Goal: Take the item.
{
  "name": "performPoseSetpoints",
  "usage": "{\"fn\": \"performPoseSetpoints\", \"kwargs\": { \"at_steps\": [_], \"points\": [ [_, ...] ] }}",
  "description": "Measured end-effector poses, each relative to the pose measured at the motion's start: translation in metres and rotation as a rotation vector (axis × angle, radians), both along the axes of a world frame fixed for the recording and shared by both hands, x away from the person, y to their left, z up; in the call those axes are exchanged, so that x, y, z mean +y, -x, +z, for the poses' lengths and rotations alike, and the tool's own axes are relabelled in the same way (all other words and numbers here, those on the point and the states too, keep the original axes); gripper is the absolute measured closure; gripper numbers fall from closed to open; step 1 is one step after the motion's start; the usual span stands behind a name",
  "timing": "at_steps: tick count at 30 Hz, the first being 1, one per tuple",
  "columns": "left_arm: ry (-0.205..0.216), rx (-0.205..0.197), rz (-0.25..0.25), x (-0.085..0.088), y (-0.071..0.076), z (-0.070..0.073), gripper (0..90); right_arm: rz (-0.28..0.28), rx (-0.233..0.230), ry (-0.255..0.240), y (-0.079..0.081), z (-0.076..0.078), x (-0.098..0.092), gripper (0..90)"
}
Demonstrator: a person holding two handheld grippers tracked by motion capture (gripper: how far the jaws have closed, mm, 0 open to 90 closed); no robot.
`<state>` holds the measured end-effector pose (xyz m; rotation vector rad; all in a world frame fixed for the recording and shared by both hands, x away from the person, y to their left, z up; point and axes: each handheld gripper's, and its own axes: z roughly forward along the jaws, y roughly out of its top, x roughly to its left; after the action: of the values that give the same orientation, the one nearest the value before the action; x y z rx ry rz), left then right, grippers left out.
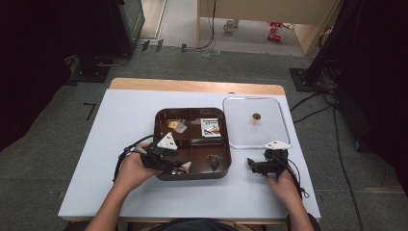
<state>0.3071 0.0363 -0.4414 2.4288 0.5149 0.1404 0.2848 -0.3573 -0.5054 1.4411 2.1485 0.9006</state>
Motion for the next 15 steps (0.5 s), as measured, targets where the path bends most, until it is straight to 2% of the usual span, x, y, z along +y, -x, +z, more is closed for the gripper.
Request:
{"fn": "performPoseSetpoints", "kwargs": {
  "at_steps": [7, 8, 10, 11, 13, 15],
  "points": [
    [-0.069, 0.039, -0.051, -0.011, 0.001, -0.008, 54.2, 0.000, 0.000, 0.000, 0.000, 0.000, 0.000, 0.0],
    [-0.071, 0.054, -0.051, -0.012, 0.000, -0.008, 54.7, 0.000, 0.000, 0.000, 0.000, 0.000, 0.000, 0.0],
    [-0.085, 0.044, -0.053, -0.014, -0.001, -0.008, 55.5, 0.000, 0.000, 0.000, 0.000, 0.000, 0.000, 0.0],
    [-0.100, 0.041, -0.059, -0.016, -0.002, -0.009, 57.1, 0.000, 0.001, 0.001, 0.000, 0.000, 0.000, 0.0],
    [-0.142, 0.064, -0.067, -0.019, -0.004, -0.013, 58.7, 0.000, 0.000, 0.000, 0.000, 0.000, 0.000, 0.0],
    [-0.158, 0.081, -0.066, -0.019, -0.006, -0.015, 61.4, 0.000, 0.000, 0.001, 0.000, 0.000, 0.000, 0.0]
  ]
}}
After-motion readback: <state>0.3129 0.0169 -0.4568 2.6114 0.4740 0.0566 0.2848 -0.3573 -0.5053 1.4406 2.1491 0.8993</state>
